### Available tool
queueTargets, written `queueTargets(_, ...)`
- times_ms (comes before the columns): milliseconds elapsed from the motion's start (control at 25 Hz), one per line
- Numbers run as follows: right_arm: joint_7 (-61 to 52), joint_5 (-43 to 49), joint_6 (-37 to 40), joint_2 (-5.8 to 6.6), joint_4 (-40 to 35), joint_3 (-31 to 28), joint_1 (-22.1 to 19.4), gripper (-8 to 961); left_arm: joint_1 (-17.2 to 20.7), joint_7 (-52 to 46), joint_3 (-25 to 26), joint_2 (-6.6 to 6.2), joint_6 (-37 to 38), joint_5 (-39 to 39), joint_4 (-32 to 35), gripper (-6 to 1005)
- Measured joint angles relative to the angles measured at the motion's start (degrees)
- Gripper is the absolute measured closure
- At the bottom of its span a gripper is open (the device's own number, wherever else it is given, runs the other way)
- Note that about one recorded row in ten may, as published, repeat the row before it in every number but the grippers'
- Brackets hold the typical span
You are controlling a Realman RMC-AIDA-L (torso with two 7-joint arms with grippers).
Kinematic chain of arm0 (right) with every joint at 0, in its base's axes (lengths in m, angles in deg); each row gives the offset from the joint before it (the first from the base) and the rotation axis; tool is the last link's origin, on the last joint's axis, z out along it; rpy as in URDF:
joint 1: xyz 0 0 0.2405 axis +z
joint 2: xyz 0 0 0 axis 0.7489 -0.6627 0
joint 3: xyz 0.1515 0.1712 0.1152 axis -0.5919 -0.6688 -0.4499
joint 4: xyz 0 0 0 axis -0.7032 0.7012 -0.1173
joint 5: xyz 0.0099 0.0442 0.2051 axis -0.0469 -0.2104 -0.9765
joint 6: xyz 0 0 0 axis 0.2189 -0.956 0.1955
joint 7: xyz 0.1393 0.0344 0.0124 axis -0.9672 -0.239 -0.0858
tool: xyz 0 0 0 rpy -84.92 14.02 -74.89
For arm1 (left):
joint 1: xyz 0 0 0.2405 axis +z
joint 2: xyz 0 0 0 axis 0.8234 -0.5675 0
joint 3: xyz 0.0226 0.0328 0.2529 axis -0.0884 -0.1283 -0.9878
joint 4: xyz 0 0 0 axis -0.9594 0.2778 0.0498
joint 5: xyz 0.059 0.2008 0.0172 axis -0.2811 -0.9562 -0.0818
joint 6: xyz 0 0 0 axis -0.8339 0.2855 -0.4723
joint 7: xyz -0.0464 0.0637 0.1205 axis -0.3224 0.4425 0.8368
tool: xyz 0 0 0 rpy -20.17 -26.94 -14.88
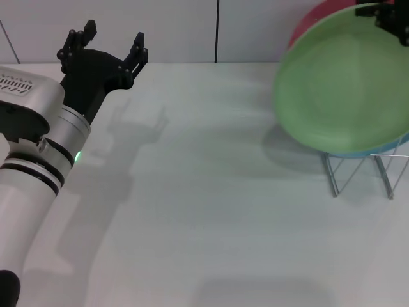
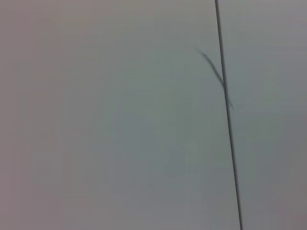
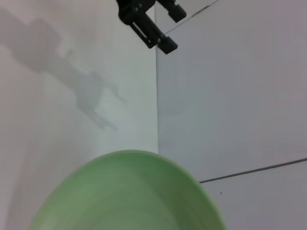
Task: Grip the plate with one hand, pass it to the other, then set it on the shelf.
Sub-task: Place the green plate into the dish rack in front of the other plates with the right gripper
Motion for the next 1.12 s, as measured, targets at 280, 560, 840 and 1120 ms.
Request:
queueTargets(280,5.26,-1.08,1.43,0.05,-1.30,-2.97,-0.80,915,-0.97,-0.15,-0.28,0.09,-0.20,0.00,0.12,186)
queueTargets(560,8.34,-0.52,1.90,0.07,-1.20,-3.58,-1.66,916,-2.02,-0.21,-0.95,0.07,-0.32,0.00,0.65,186)
queueTargets(840,10.38,0.39,1.83,0.02,-0.52,-3.61,-2.66,915,-2.54,-0.33,-1.52,0.12,-0.31,0.09,0.88,186)
queueTargets(1120,12.25,1.51,1.37,-0.09,0.81,-3.60,-3.32,877,-2.77,-0.38,-1.63,0.15,-0.29,0.09,1.01,186)
